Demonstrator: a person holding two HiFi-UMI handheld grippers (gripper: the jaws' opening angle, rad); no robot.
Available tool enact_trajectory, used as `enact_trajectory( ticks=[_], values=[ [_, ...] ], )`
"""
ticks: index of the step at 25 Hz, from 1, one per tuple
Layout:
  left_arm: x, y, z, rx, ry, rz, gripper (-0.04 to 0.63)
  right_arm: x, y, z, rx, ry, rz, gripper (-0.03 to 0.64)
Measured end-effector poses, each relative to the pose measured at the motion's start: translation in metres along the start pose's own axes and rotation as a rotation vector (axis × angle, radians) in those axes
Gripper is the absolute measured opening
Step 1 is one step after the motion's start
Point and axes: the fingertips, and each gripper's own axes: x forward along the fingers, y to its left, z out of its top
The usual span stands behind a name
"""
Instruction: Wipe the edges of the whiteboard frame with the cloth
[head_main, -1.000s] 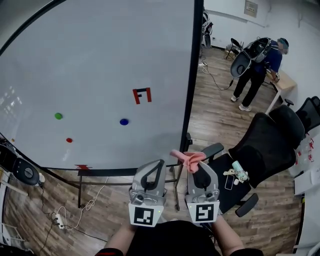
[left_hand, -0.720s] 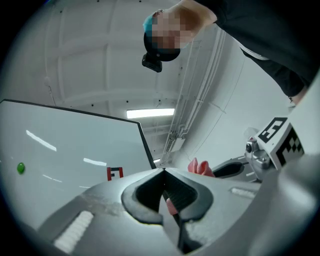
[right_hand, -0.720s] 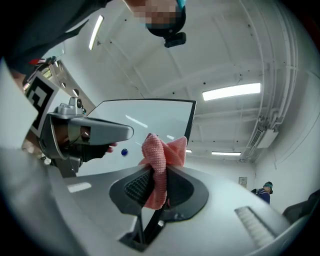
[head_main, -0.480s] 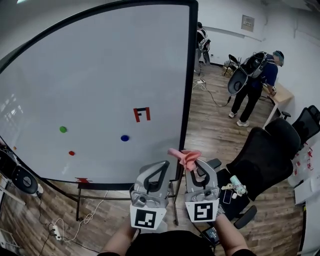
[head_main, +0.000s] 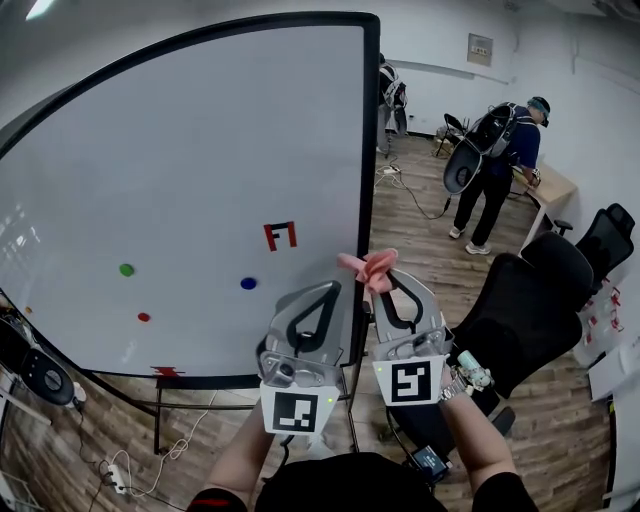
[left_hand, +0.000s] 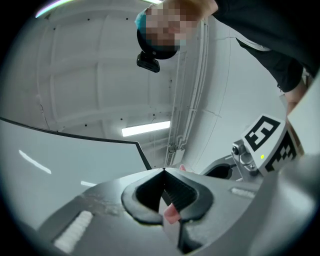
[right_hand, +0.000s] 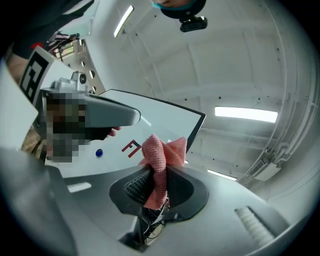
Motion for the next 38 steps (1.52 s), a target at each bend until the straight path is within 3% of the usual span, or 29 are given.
enact_trajectory(
  ticks=[16,38],
  values=[
    [0.039,0.045,0.028,0.081,-0.092,0.029,-0.003,0.068,-0.010,0.036,-0.379,0.088,0.155,0.052],
    [0.075,0.070,0.078,0.166,-0.184,0.034,-0.003,0.121,-0.066,0.098,-0.797,0.127,0.115,0.052]
  ],
)
